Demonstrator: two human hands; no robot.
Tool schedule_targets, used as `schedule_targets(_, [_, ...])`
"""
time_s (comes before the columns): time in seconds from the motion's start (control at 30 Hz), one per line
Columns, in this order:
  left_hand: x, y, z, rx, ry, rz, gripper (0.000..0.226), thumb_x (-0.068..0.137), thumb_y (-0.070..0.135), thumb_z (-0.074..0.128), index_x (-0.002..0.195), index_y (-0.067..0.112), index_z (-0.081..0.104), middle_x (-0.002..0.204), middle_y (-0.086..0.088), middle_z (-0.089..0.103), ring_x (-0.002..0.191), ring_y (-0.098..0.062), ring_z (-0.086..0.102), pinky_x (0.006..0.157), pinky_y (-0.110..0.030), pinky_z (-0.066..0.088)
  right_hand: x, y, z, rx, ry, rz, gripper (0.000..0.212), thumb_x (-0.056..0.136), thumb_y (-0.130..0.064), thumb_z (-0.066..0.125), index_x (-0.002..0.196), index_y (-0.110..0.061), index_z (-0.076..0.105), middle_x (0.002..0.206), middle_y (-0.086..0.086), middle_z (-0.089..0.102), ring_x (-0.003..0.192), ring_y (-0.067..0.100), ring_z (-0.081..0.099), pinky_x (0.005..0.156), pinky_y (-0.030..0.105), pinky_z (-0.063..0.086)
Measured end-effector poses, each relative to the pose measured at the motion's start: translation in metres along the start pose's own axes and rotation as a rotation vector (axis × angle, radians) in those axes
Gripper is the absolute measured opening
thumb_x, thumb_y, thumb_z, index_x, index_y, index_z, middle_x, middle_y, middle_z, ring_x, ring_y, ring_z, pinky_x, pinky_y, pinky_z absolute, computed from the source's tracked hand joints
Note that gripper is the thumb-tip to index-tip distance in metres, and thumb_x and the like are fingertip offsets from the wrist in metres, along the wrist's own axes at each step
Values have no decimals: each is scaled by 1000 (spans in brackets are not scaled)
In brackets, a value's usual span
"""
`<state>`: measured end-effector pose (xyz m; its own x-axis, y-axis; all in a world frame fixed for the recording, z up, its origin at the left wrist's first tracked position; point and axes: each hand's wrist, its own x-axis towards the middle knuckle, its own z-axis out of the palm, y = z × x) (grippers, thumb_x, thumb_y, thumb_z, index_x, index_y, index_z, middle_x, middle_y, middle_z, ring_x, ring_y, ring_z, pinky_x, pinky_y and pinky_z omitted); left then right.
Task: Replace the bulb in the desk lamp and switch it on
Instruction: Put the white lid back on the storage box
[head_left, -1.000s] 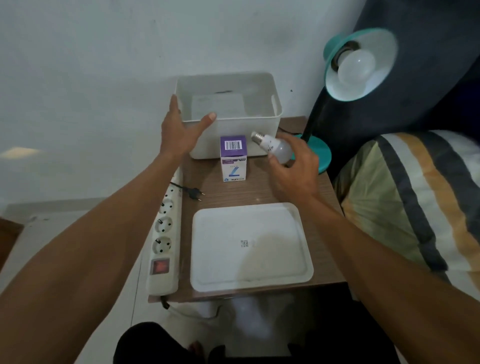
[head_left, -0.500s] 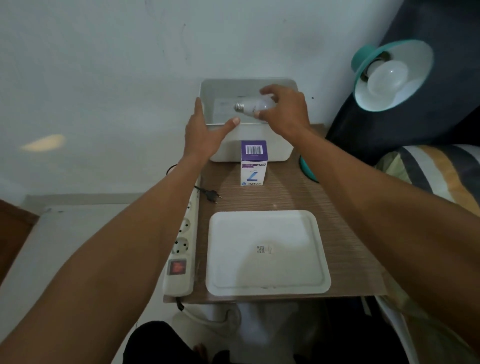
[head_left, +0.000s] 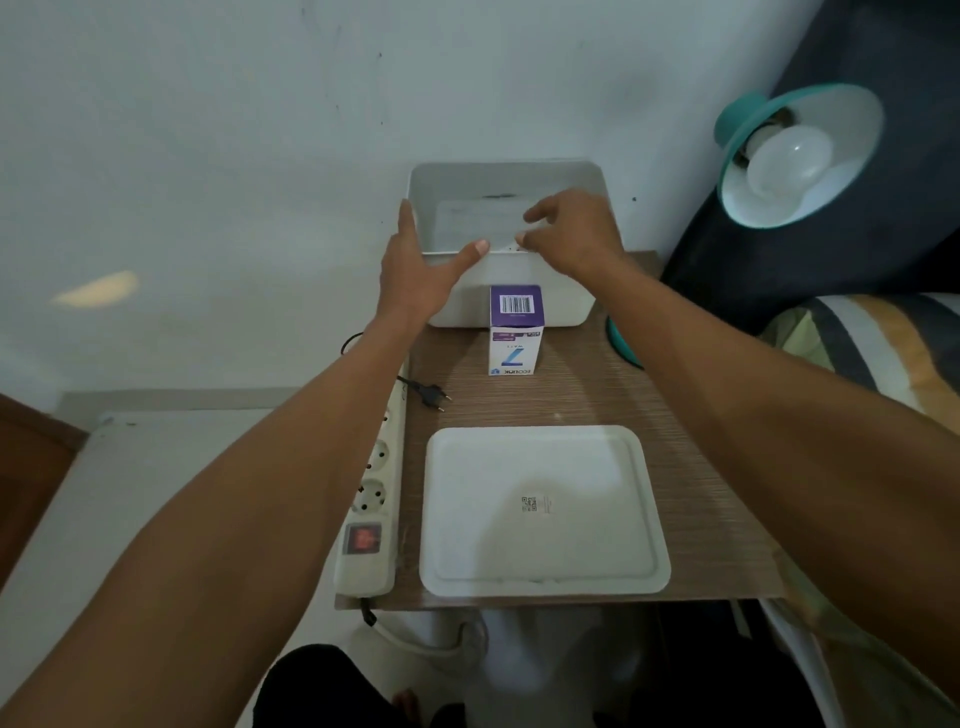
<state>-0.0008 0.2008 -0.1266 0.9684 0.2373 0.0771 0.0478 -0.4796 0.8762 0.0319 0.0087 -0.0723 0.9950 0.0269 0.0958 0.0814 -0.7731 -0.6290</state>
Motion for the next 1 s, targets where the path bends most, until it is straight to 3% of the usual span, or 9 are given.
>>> schedule_targets(0.1, [-5, 8, -5, 29, -44, -50, 130, 74, 74, 75, 165, 20, 0, 163, -13, 31, 151, -29, 31, 121, -46, 34, -20, 4, -9, 28, 158, -57, 36, 93, -32, 67, 127, -21, 66, 129, 1, 65, 119, 17, 59, 93, 27, 44])
schedule_targets(0.2, [-28, 10, -9, 46, -15, -78, 127, 81, 66, 75, 164, 15, -6, 169, -13, 17, 156, -29, 20, 124, -43, 27, -45, 15, -16, 8, 270, -135, 33, 95, -28, 62, 127, -18, 66, 127, 2, 67, 118, 19, 59, 95, 28, 45])
schedule_targets(0.33, [-80, -2, -5, 25, 91, -48, 99, 81, 59, 78, 155, 12, 32, 151, -9, 46, 135, -21, 45, 108, -35, 42, -92, 39, -11, -24, 351, -127, 29, 93, -24, 61, 122, -19, 67, 116, 6, 69, 107, 23, 61, 86, 31, 46])
schedule_targets(0.4, [-109, -13, -1, -6, 106, -91, 85, 76, 62, 81, 141, 19, 49, 136, -1, 58, 119, -14, 55, 97, -33, 49, -120, 50, -7, -16, 318, -46, 29, 92, -23, 62, 120, -18, 68, 113, 7, 69, 104, 24, 63, 84, 34, 49])
schedule_targets(0.5, [-153, -28, 5, 51, 50, -151, 91, 64, 78, 75, 131, 18, 56, 120, -10, 64, 112, -28, 65, 91, -46, 58, -166, 71, 3, -13, 211, 95, 33, 90, -21, 64, 122, -18, 67, 117, 8, 67, 106, 24, 64, 86, 33, 51])
schedule_targets(0.57, [-176, -34, 10, 176, 31, -104, 97, 69, 72, 75, 139, 10, 52, 131, -13, 55, 125, -35, 57, 98, -48, 54, -199, 87, 8, -32, 111, 195, 37, 90, -25, 68, 127, -22, 63, 124, 8, 65, 110, 23, 62, 92, 36, 52])
schedule_targets(0.67, [-208, -30, 12, 303, 48, -10, 77, 80, 57, 79, 136, 12, 52, 154, -6, 34, 149, -38, 32, 112, -49, 45, -241, 106, 13, -89, -17, 295, 44, 90, -34, 70, 132, -26, 60, 132, 9, 59, 118, 27, 58, 96, 38, 50])
schedule_targets(0.8, [-245, -24, 12, 392, 87, -20, 59, 86, 44, 79, 130, 10, 59, 145, -17, 46, 139, -38, 41, 110, -47, 43, -273, 118, 19, -155, -60, 356, 50, 87, -35, 73, 134, -27, 57, 133, 10, 54, 120, 28, 54, 99, 42, 49])
schedule_targets(1.0, [-277, -31, 23, 544, -67, -307, 81, 85, 51, 77, 152, 22, 41, 149, -18, 41, 142, -39, 36, 114, -51, 37, -284, 116, 22, -99, -17, 373, 49, 86, -19, 75, 133, -25, 60, 131, 11, 57, 117, 27, 56, 96, 37, 50])
